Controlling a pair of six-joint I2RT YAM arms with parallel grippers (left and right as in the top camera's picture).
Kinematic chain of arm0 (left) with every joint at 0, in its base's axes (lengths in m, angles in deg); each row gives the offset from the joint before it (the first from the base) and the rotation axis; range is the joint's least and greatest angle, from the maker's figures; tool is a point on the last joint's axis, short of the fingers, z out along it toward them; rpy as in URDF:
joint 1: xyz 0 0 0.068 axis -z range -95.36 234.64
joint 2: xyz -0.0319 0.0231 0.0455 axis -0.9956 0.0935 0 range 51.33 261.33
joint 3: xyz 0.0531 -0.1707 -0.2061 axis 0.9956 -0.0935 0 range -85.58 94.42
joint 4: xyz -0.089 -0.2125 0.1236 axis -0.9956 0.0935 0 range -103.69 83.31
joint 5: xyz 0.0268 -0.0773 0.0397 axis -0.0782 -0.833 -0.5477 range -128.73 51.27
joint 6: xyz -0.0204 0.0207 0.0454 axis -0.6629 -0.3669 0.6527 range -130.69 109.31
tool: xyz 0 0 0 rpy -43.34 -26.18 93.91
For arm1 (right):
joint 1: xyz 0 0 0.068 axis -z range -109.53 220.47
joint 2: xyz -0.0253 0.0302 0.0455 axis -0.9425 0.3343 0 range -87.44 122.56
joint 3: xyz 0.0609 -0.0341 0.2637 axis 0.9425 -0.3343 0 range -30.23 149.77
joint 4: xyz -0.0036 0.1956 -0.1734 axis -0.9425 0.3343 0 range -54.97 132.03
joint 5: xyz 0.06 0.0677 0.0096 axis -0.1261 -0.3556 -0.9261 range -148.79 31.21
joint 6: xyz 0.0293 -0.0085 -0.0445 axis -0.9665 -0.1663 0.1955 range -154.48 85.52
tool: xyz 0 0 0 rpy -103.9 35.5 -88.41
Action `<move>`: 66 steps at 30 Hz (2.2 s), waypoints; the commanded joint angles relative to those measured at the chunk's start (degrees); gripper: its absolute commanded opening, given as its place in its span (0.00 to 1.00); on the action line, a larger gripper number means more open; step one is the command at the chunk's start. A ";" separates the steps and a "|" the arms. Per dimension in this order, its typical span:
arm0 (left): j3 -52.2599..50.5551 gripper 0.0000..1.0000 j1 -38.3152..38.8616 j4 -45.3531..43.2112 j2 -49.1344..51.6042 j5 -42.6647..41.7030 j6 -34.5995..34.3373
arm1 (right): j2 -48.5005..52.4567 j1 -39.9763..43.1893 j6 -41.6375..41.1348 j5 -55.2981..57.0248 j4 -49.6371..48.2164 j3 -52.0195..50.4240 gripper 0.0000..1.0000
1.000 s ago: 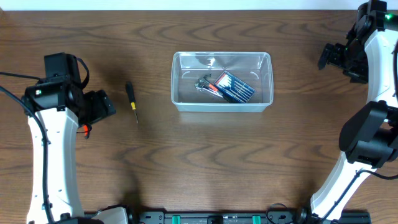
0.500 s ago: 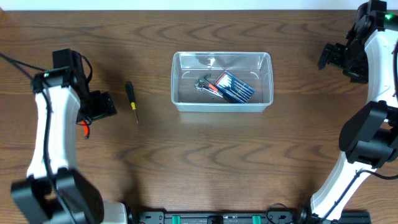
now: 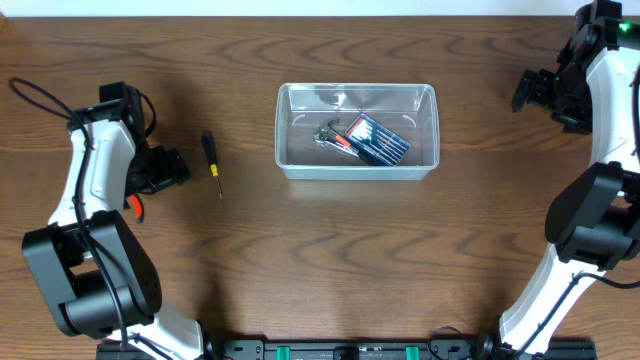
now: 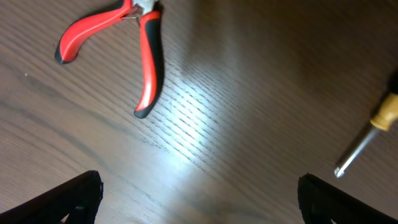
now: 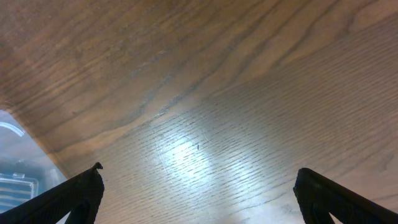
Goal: Pack container
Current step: 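Move the left gripper over the red-handled pliers, then lower the left gripper onto the pliers' jaw joint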
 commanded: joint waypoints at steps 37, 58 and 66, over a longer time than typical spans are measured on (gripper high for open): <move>-1.81 0.98 -7.50 -9.75 5.79 -4.37 17.20 | 0.04 -0.02 -1.05 0.00 -0.13 0.00 0.99; -3.37 0.98 -7.50 -13.14 12.90 -5.84 18.91 | 0.04 -0.02 -1.05 0.00 -0.13 0.00 0.99; -3.37 0.98 -7.50 -13.53 13.09 -5.79 18.62 | 0.04 -0.02 -1.05 0.00 -0.13 0.00 0.99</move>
